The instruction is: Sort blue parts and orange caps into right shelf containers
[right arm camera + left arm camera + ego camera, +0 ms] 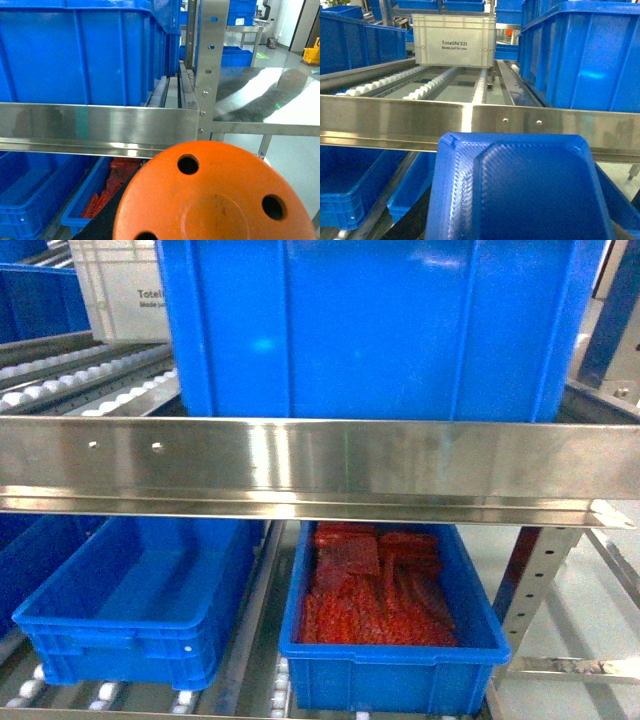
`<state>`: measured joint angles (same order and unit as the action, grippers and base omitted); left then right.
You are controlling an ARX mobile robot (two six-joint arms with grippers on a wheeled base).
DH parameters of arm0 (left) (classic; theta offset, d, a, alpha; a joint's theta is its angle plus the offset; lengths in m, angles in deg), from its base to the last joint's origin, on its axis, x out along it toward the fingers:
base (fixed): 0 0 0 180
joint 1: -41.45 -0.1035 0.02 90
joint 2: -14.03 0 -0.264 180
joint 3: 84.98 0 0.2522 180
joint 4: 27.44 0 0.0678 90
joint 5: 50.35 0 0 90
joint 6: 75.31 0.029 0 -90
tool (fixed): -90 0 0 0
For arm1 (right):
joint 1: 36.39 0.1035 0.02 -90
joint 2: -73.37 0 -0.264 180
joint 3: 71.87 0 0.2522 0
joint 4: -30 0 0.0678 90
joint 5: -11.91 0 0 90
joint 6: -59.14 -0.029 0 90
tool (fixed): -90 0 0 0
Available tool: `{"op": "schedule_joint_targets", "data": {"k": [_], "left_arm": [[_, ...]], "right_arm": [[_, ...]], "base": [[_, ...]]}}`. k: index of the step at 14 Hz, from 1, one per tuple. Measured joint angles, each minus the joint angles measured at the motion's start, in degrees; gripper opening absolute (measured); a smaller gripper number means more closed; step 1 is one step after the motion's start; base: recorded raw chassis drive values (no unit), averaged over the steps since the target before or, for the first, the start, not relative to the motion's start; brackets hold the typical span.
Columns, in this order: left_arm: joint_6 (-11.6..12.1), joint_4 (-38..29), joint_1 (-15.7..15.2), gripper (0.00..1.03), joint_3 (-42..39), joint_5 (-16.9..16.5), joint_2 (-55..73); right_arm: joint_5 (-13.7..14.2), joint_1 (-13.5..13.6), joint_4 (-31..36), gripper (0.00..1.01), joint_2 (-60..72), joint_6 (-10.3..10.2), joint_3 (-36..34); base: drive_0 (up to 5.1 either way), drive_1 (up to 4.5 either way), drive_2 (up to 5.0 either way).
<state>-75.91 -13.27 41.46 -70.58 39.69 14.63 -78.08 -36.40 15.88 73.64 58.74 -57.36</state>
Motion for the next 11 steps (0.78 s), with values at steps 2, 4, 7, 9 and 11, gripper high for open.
{"op": "schedule_joint_targets", "data": {"k": [2,4,7,9,11], "left_arm": [[0.00,0.04,0.00,0.41,0.00,-0.02,0.00],[0.00,0.00,0.00,0.41,0.00,-0.02,0.00],[0.00,-0.11,0.00,0.41,0.00,-0.02,0.00],[0.00,0.02,0.00,0.41,0.00,-0.07,0.00],[0.00,-0.20,0.00,0.41,0.00,-0.02,0.00]], "right_arm": [[0.00,0.00,-0.09,0.43,0.00,0.02,0.00],[-0.04,0.00,0.00,0.43,0.00,0.02,0.00],[-0.02,0.00,0.17,0.43,0.00,0.02,0.00],[-0.02,0.00,-0.09,0.43,0.00,0.02,0.00],[-0.02,0.00,0.20,0.43,0.00,0.02,0.00]], "base": [[-5.0,2.36,2.4],[-5.1,2.29,2.3],[-5.1,2.29,2.3],[-5.1,2.29,2.3],[-5.0,2.41,2.4]]}}
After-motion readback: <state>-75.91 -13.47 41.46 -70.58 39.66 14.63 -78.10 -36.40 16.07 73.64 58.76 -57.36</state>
